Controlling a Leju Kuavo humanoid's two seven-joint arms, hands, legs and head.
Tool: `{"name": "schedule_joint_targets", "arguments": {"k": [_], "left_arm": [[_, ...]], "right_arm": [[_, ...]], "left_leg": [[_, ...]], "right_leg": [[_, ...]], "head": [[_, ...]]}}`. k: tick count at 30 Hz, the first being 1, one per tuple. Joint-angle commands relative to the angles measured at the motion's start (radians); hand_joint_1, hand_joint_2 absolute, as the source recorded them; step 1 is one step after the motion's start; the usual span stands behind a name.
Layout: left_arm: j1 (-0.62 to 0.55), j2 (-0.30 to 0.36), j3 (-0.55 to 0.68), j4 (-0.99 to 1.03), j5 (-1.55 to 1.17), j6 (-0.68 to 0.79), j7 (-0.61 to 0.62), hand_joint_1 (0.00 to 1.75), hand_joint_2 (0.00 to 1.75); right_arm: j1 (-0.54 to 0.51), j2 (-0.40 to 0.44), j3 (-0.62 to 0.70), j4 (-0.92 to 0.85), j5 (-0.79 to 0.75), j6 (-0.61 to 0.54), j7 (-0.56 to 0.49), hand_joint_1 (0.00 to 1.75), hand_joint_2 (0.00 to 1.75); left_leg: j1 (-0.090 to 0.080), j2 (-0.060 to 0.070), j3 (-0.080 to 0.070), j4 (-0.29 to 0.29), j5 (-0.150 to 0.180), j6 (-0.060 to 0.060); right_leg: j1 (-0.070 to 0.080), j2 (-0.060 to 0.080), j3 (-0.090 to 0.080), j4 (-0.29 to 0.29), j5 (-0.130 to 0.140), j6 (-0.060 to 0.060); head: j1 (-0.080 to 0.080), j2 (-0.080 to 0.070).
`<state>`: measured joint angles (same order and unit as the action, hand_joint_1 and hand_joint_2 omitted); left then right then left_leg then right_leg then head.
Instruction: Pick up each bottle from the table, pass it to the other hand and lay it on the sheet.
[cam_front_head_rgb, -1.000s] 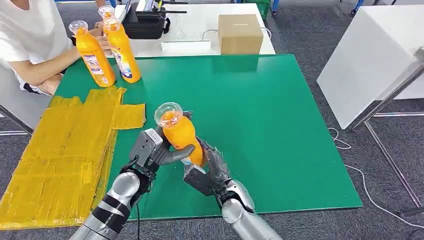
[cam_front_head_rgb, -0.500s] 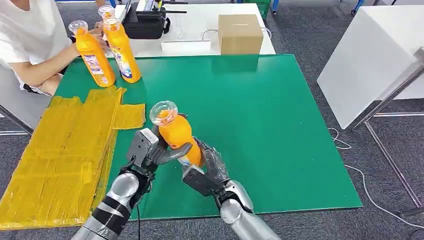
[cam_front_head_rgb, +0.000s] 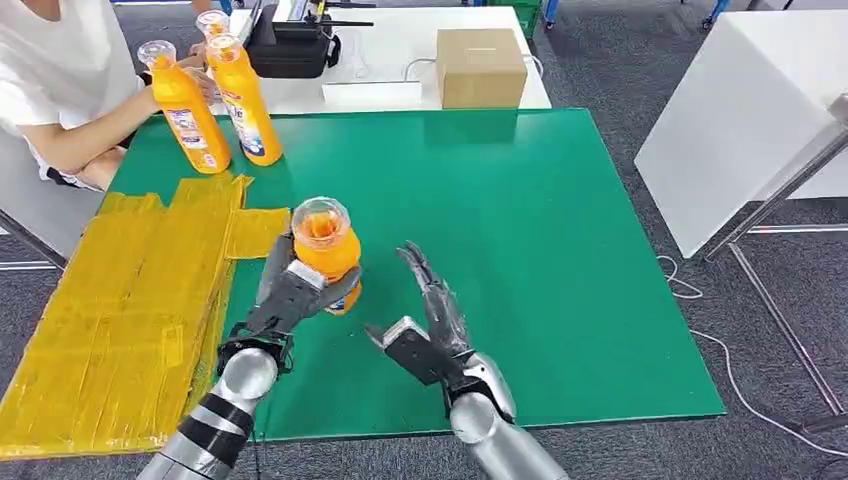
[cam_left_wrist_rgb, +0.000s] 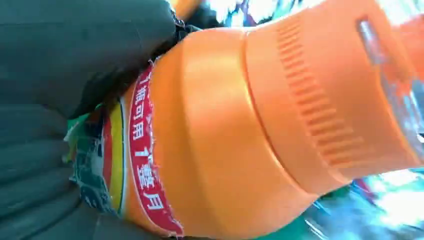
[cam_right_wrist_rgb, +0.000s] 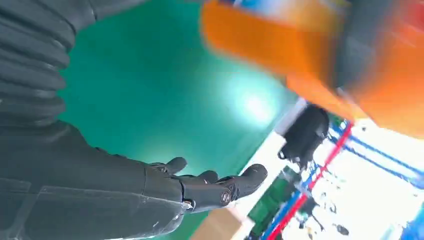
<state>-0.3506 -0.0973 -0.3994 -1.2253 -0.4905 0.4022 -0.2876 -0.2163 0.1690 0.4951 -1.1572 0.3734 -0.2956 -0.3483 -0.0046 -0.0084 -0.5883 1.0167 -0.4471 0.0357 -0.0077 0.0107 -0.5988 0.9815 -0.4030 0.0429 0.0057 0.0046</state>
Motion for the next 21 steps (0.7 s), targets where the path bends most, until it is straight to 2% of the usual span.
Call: {"name": "schedule_joint_targets", "arguments": {"k": [1,2,3,6,9,11,14,19,21], "left_arm": [[-0.075,0.122,0.062,0.193,-0.551,0.092,0.237,1.75,1.75],[-0.078,0.134,0.072,0.211,-0.597,0.088,0.261,1.75,1.75],[-0.076,0.147,0.080,0.223,-0.647,0.096,0.280,1.75,1.75],[-0.085,0.192,0.097,0.286,-0.882,0.109,0.393,1.75,1.75],[-0.132,0.227,0.087,0.415,-1.080,0.049,0.509,1.75,1.75],[-0.165,0.246,0.037,0.481,-1.080,0.044,0.542,1.75,1.75],[-0.213,0.285,-0.081,0.578,-1.080,0.035,0.625,1.75,1.75],[-0.232,0.285,-0.094,0.665,-1.080,0.062,0.611,1.75,1.75],[-0.248,0.291,-0.146,0.719,-1.080,0.085,0.616,1.75,1.75]], "right_arm": [[0.172,-0.090,-0.155,-0.394,-0.142,0.133,-0.003,0.00,0.00],[0.191,-0.095,-0.166,-0.415,-0.165,0.150,-0.001,0.00,0.00],[0.210,-0.100,-0.181,-0.435,-0.180,0.158,0.000,0.00,1.75],[0.254,-0.110,-0.224,-0.473,-0.200,0.169,-0.001,0.00,1.75],[0.284,-0.107,-0.265,-0.493,-0.223,0.186,-0.008,0.00,1.75],[0.284,-0.103,-0.277,-0.495,-0.227,0.188,-0.012,0.00,1.75],[0.273,-0.100,-0.280,-0.494,-0.226,0.186,-0.017,0.00,1.75],[0.264,-0.104,-0.270,-0.492,-0.218,0.174,-0.024,0.00,1.75],[0.255,-0.112,-0.257,-0.482,-0.216,0.167,-0.026,0.00,1.75]], "left_leg": [[0.000,-0.001,0.002,-0.001,0.000,-0.001],[0.001,-0.002,0.005,-0.002,-0.001,-0.002],[0.000,-0.001,0.002,-0.001,0.000,-0.002],[0.001,0.000,0.002,-0.001,0.000,-0.002],[0.001,-0.001,0.005,-0.001,-0.001,-0.003],[0.002,0.000,0.007,-0.002,-0.002,-0.004],[0.001,0.000,0.003,-0.001,-0.001,-0.002],[0.001,0.001,0.003,-0.001,-0.001,-0.002],[0.002,0.001,0.004,-0.001,-0.001,-0.002]], "right_leg": [[0.000,-0.002,0.002,-0.001,-0.001,-0.001],[0.001,-0.003,0.005,-0.001,-0.002,-0.001],[0.000,-0.002,0.003,-0.001,-0.001,-0.001],[0.001,-0.002,0.002,-0.001,-0.001,-0.001],[0.001,-0.002,0.005,-0.002,-0.002,-0.002],[0.003,-0.002,0.007,-0.002,-0.002,-0.002],[0.001,-0.002,0.003,-0.001,-0.001,-0.001],[0.001,-0.001,0.003,-0.001,-0.001,-0.001],[0.002,-0.001,0.004,-0.001,-0.002,-0.001]], "head": [[0.000,0.000],[0.000,0.000],[0.000,0.000],[0.000,0.000],[0.000,0.000],[0.000,0.000],[0.000,0.000],[0.000,0.000],[0.000,0.000]]}}
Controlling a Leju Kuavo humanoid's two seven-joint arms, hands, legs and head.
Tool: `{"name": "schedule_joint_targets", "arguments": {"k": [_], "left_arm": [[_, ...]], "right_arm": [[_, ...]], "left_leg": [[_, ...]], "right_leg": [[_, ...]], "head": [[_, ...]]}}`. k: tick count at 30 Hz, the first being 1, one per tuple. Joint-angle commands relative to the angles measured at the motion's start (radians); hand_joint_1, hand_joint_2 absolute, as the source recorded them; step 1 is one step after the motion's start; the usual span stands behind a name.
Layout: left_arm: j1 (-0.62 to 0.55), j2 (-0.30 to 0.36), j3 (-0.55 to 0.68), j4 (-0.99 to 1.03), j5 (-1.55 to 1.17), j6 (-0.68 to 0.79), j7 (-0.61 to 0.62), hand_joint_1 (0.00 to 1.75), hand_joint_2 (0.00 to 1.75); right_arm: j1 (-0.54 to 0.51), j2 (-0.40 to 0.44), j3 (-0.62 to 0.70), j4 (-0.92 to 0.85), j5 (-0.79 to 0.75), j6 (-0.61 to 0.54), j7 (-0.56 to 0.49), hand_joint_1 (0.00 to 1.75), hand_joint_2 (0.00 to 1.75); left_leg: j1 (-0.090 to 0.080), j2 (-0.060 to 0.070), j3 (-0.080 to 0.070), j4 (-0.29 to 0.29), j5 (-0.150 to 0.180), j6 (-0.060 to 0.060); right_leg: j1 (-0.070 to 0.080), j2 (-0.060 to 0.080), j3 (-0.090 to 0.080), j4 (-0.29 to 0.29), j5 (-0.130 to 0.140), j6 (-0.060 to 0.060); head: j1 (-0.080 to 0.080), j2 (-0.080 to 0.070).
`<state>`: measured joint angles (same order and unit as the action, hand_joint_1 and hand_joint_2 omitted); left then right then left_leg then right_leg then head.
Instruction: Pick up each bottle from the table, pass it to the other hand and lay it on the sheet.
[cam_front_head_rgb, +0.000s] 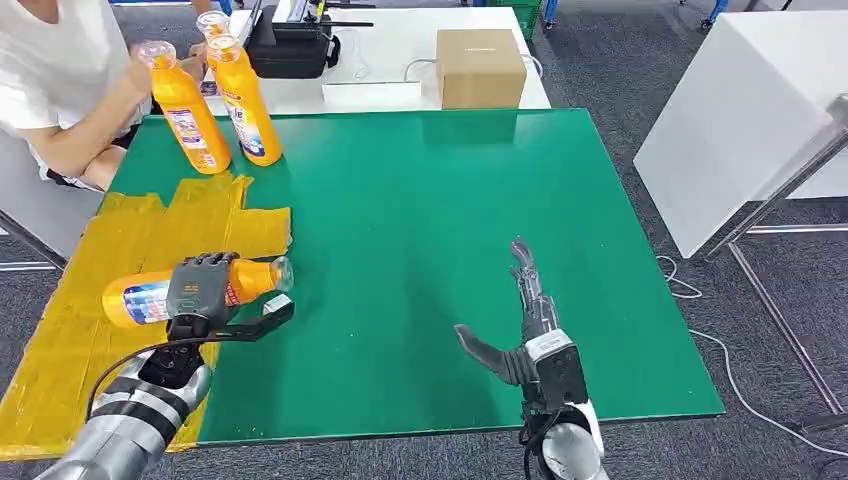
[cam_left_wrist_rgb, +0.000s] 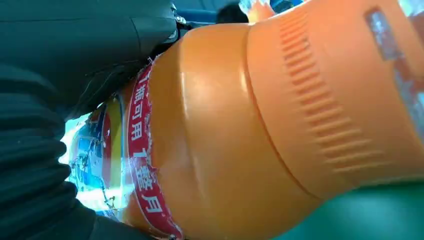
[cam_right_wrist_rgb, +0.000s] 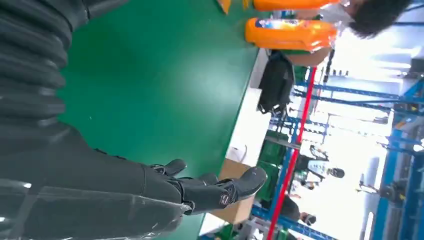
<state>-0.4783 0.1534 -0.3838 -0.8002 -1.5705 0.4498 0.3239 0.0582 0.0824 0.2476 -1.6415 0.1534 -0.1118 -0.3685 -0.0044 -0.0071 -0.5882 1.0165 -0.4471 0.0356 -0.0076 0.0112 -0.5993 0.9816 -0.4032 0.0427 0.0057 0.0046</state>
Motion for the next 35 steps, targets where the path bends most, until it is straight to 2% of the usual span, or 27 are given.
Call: {"name": "schedule_joint_targets", "arguments": {"k": [1,4,14,15,16,23,30,35], "left_arm": [[-0.119,0.045,-0.176,0.304,0.000,0.041,0.005,1.75,1.75],[-0.115,0.022,-0.163,0.368,0.000,0.098,-0.055,1.75,1.75],[-0.115,0.016,-0.164,0.374,0.000,0.101,-0.052,1.75,1.75],[-0.113,0.009,-0.140,0.380,0.002,0.116,-0.083,1.45,1.75],[-0.102,-0.002,-0.113,0.385,0.000,0.138,-0.114,0.02,1.75],[-0.058,-0.062,-0.050,0.383,0.000,0.246,-0.174,0.00,1.75],[-0.050,-0.084,0.020,0.371,0.039,0.246,-0.216,0.00,1.75],[0.001,-0.100,0.124,0.254,0.146,0.248,-0.322,0.00,1.75]], "right_arm": [[-0.024,-0.026,-0.007,0.008,0.004,-0.017,-0.005,0.00,1.75],[-0.035,-0.036,0.009,0.024,0.000,-0.026,-0.012,0.00,1.75],[-0.034,-0.038,0.010,0.025,-0.001,-0.027,-0.013,0.00,1.75],[-0.035,-0.043,0.015,0.024,-0.004,-0.030,-0.013,0.00,1.75],[-0.036,-0.048,0.023,0.026,-0.009,-0.035,-0.013,0.00,1.75],[-0.045,-0.069,0.048,0.051,-0.007,-0.057,-0.011,0.00,1.75],[-0.059,-0.075,0.070,0.061,0.022,-0.070,-0.004,0.00,1.75],[-0.053,-0.078,0.073,0.057,0.037,-0.083,-0.001,0.00,1.75]], "left_leg": [[0.001,0.000,0.002,-0.001,-0.001,-0.001],[0.001,0.001,0.006,-0.002,-0.002,-0.002],[0.001,0.001,0.006,-0.001,-0.001,-0.001],[0.001,0.002,0.008,-0.002,-0.001,-0.002],[0.000,0.001,0.008,-0.002,-0.001,-0.002],[0.000,0.002,0.010,-0.003,-0.001,-0.001],[0.000,0.001,0.010,-0.003,-0.001,-0.002],[0.001,0.001,0.011,-0.003,-0.001,-0.003]], "right_leg": [[0.001,-0.001,0.003,-0.001,-0.001,-0.001],[0.001,0.000,0.006,-0.002,-0.001,-0.001],[0.001,0.000,0.007,-0.001,0.000,-0.001],[0.001,0.001,0.008,-0.002,0.000,-0.001],[0.000,0.001,0.008,-0.001,0.000,-0.001],[0.000,0.001,0.010,-0.002,0.000,-0.001],[0.000,0.000,0.012,-0.003,0.000,-0.001],[0.001,-0.001,0.012,-0.004,0.000,-0.002]], "head": [[0.000,0.000],[0.000,0.000],[0.000,0.000],[0.000,0.000],[0.000,0.000],[0.000,0.000],[0.000,0.000],[0.000,0.000]]}}
